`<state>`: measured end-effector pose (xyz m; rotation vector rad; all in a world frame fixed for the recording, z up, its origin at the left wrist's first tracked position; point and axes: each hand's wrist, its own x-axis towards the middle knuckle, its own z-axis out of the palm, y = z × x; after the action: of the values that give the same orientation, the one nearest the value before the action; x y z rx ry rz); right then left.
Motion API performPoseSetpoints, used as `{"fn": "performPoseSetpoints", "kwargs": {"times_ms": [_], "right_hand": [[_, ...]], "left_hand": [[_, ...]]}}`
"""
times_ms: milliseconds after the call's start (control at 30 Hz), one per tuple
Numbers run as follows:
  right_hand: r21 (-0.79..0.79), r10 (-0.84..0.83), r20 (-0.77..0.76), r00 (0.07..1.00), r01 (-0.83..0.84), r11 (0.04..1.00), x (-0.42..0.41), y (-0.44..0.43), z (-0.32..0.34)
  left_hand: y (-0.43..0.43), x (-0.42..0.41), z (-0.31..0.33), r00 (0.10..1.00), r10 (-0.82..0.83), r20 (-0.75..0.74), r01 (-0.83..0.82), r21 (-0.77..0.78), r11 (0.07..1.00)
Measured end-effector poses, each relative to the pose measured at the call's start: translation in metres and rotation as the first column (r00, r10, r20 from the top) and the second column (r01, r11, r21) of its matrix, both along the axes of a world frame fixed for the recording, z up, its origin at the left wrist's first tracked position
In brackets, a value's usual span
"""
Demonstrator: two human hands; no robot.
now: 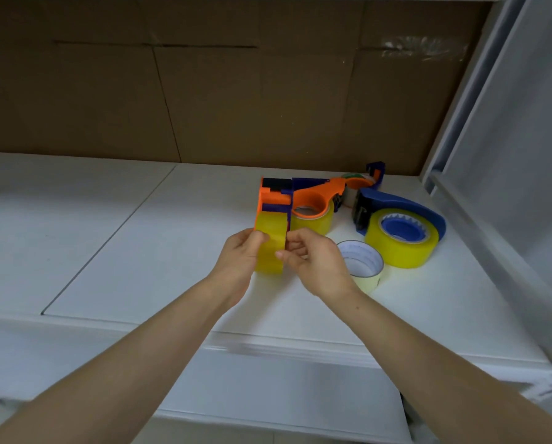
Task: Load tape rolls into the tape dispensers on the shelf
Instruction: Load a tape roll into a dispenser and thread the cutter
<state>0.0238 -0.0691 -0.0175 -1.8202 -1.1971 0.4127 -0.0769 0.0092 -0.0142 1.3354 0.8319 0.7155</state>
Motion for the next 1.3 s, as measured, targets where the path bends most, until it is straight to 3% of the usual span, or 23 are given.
{"fn": "performPoseSetpoints", "kwargs": {"times_ms": [100, 233, 367, 500, 667, 800, 1000, 1133, 1200, 1300], "right_hand": [[-0.023, 0.002, 0.047, 0.999, -0.001, 1.0, 0.001, -0.003, -0.004], [-0.019, -0.028, -0.19, 0.981, 0.025, 1.0, 0.009, 0.001, 0.009], [0.01, 0.021, -0.09, 0.996, -0.02, 1.0, 0.008, 0.006, 0.015], [0.048, 0.062, -0.164, 0.984, -0.055, 0.997, 0.004, 0.007, 0.011], [0.025, 0.093, -0.144, 0.985, -0.09, 0.996, 0.003, 0.008, 0.013], [-0.005, 0.106, -0.14, 0.984, -0.107, 0.994, 0.008, 0.007, 0.016], [-0.019, 0.051, -0.227, 0.973, -0.057, 0.998, 0.014, 0.0, 0.021], [-0.071, 0.067, -0.082, 0.994, -0.073, 0.995, 0.006, -0.004, 0.017], [-0.089, 0.019, 0.028, 0.999, -0.016, 0.996, 0.005, -0.004, 0.017], [-0.07, -0.075, 0.051, 0.996, 0.078, 0.994, 0.008, -0.003, 0.018]], "left_hand": [[-0.001, -0.001, -0.001, 1.0, 0.01, 0.004, -0.01, -0.006, 1.0], [-0.001, -0.003, -0.003, 0.999, -0.012, 0.036, 0.013, -0.011, 1.0], [-0.003, -0.001, -0.004, 0.999, -0.007, 0.038, 0.007, 0.022, 1.0], [-0.003, -0.001, -0.008, 0.999, 0.011, 0.037, -0.013, 0.05, 0.999], [-0.004, 0.0, -0.011, 0.999, 0.026, 0.025, -0.027, 0.046, 0.999], [-0.003, -0.001, -0.008, 1.0, -0.009, 0.012, 0.009, -0.028, 1.0], [-0.002, -0.002, -0.001, 0.993, -0.029, 0.113, 0.047, -0.162, 0.986], [-0.005, -0.001, -0.001, 0.987, -0.088, 0.138, 0.11, -0.16, 0.981], [-0.008, 0.002, -0.001, 0.984, -0.092, 0.152, 0.118, -0.169, 0.979], [-0.009, 0.003, 0.0, 0.981, -0.019, 0.195, 0.067, -0.243, 0.968]]}}
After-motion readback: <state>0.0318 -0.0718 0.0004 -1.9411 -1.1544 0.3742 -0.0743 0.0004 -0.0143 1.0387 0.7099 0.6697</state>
